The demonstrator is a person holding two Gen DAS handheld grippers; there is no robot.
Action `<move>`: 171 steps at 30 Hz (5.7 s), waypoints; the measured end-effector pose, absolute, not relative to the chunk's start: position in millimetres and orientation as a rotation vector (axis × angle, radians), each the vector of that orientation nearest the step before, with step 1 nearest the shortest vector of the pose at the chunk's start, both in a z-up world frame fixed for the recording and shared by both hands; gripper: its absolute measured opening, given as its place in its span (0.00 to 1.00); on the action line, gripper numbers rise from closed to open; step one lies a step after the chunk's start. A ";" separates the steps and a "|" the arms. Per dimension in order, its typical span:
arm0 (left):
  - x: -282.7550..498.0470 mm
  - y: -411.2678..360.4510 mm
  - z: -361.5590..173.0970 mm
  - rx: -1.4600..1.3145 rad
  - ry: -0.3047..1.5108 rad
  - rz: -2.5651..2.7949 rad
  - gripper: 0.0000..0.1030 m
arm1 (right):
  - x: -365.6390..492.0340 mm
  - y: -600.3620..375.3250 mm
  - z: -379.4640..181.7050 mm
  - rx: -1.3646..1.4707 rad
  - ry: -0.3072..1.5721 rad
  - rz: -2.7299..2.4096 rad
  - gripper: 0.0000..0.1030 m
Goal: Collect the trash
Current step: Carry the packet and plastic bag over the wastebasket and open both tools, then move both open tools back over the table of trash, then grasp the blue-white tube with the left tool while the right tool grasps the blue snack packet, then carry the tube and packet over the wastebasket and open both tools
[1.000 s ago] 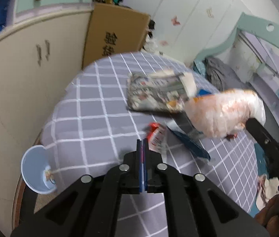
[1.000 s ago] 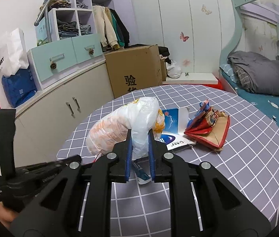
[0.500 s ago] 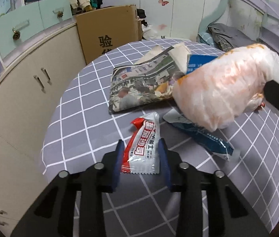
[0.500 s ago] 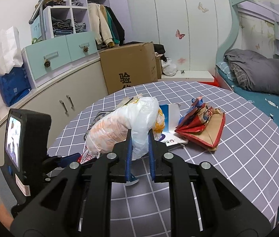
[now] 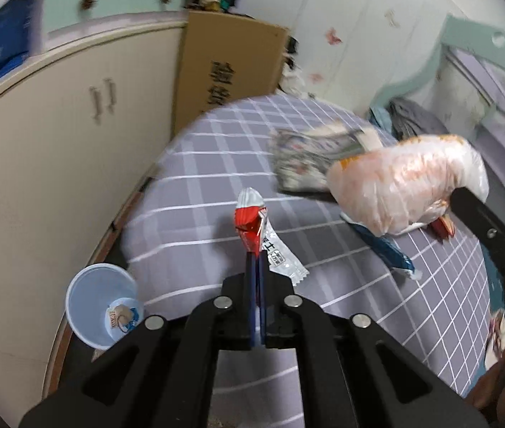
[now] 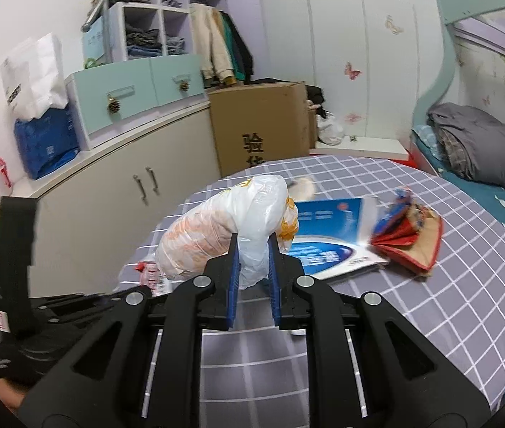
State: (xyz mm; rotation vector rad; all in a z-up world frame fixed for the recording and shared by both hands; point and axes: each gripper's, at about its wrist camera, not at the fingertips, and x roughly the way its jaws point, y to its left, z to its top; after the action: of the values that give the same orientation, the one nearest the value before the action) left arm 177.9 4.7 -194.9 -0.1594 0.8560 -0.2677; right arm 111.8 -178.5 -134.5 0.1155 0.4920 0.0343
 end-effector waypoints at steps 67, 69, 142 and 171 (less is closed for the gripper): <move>172.6 256.2 -233.8 -0.414 0.903 0.252 0.54 | 191.4 67.5 -211.5 0.159 0.690 0.461 0.71; 160.3 250.6 -218.9 -0.404 0.871 0.252 0.54 | 181.3 64.1 -201.5 0.170 0.675 0.473 0.71; 200.5 -79.2 -152.9 -0.125 0.839 -0.202 0.10 | 176.7 -355.8 -146.8 0.383 0.550 -0.064 0.09; 170.5 217.7 -226.3 -0.432 0.872 0.161 0.10 | 196.7 33.5 -180.2 0.205 0.744 0.667 0.08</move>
State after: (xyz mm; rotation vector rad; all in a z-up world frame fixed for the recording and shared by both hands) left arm 170.5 217.7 -226.3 -0.4321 0.8722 0.1610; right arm 196.7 33.5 -180.2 0.2051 0.7442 0.6672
